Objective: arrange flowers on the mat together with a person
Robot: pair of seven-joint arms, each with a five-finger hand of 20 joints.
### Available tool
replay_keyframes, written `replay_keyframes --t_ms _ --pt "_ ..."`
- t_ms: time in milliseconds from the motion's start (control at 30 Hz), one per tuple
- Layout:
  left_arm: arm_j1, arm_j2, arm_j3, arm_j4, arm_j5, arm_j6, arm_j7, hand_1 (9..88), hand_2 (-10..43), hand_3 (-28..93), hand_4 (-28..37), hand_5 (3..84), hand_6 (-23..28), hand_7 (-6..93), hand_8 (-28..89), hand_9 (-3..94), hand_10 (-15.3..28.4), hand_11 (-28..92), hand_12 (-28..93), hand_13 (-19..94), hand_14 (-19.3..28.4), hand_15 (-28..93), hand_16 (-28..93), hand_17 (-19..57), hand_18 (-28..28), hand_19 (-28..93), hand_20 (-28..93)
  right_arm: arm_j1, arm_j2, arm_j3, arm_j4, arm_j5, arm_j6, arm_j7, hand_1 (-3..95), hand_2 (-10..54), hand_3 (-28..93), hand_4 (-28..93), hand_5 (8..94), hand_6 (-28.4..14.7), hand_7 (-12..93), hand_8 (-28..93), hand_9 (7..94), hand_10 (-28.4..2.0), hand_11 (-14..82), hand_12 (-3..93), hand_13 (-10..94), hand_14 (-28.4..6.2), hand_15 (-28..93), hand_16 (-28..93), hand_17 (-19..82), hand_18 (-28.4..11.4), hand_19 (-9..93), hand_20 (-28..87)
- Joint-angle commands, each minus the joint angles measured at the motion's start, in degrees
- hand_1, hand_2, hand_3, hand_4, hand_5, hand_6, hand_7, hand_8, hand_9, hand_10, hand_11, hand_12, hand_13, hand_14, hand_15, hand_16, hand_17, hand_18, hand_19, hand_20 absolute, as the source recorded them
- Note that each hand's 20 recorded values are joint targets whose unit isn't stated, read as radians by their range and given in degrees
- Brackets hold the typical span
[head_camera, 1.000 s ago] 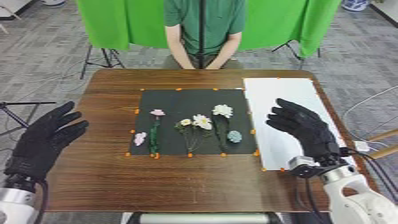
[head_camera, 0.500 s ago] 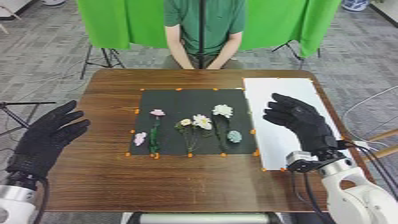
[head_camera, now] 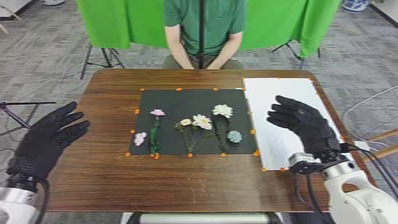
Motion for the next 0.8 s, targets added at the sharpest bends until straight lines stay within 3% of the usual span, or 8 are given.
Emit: replay_keyframes --t_ms 33,200,367,467,533,600,700,800 --pt "1.65 -1.31 -0.07 -0.32 0.43 -0.21 -0.69 29.9 -1.9 69 -23.8 34.0 5.3 18.9 -9 30.3 12.9 22 19 27 16.0 38 0 -5.0 23.3 50 8 -0.07 -0.59 0.04 -0.35 -0.75 -0.13 0.28 19.7 -0.2 86 -23 43.9 -4.8 14 -7 44.3 -14.2 8.3 23.2 40 -12.1 13 33 17 -19.5 34 25" --pt "0.07 -0.38 0.35 0.15 0.47 -0.56 -0.12 29.9 -1.9 69 -23.7 34.0 5.3 19.0 -9 30.3 12.9 22 19 27 16.1 38 0 -5.0 23.3 50 8 -0.11 -0.78 0.7 -0.55 -0.47 0.49 -0.29 19.8 -0.1 86 -23 43.9 -4.8 14 -7 44.3 -14.3 8.5 23.3 40 -12.0 13 33 17 -19.6 35 25" --pt "0.81 -1.19 0.24 0.03 0.38 -0.31 -0.21 30.0 -1.9 69 -23.8 34.0 5.3 19.0 -9 30.3 12.8 22 19 27 16.1 38 0 -5.0 23.3 50 9 -0.17 -1.45 0.79 -0.44 -0.75 0.05 -0.34 19.7 -0.1 86 -23 44.0 -4.9 14 -7 44.3 -14.4 8.6 23.4 40 -12.1 14 33 17 -19.6 35 25" --pt "-2.0 0.27 1.51 1.03 0.19 -0.39 -0.11 30.0 -1.9 69 -23.8 34.0 5.3 19.0 -9 30.3 12.8 22 19 27 16.1 38 0 -5.0 23.3 50 9 -0.55 -1.54 1.99 -0.63 -0.3 0.04 -0.87 19.7 -0.1 86 -23 44.0 -4.8 14 -7 44.3 -14.4 8.7 23.4 40 -12.1 14 33 17 -19.6 35 25" --pt "-2.67 0.81 1.28 1.17 0.34 -0.77 -0.54 30.0 -1.9 69 -23.8 34.0 5.3 19.0 -9 30.3 12.9 22 19 27 16.1 38 0 -5.0 23.3 50 9 -0.55 -2.01 2.6 -0.4 -0.46 -0.92 -0.9 19.7 -0.1 86 -23 44.0 -4.8 14 -7 44.3 -14.4 8.8 23.4 40 -12.1 15 33 17 -19.6 35 25" --pt "-1.75 0.2 1.12 0.68 0.2 0.1 -0.5 30.0 -1.8 68 -23.9 34.0 5.3 19.0 -9 30.3 12.8 22 19 27 16.1 38 0 -5.1 23.3 50 9 -0.49 -2.38 2.74 -0.07 -0.31 -1.9 -0.45 19.7 -0.1 86 -23 44.0 -4.8 14 -7 44.3 -14.4 8.9 23.5 40 -12.1 15 33 17 -19.7 35 25" --pt "-0.11 -1.02 0.98 0.37 0.24 0.08 -0.27 30.1 -1.7 68 -23.8 34.0 5.3 19.0 -9 30.3 12.8 22 19 27 16.0 38 0 -5.1 23.3 50 9 -0.91 -2.8 2.93 -0.13 -0.81 -3.53 -0.16 19.8 0.0 86 -22 44.0 -4.8 14 -7 44.3 -14.3 9.6 23.9 40 -12.1 18 33 17 -20.0 38 27" --pt "-1.41 -0.49 1.85 0.9 0.3 -0.22 -0.19 30.1 -1.7 68 -23.8 34.0 5.3 19.0 -9 30.4 12.9 22 19 27 16.1 38 0 -5.1 23.3 50 9 -1.03 -2.21 2.62 -0.53 -0.86 -2.53 -0.05 20.9 1.2 88 -21 44.5 -4.8 15 -7 45.0 -14.5 12.5 25.1 41 -11.8 24 32 16 -20.3 41 28"
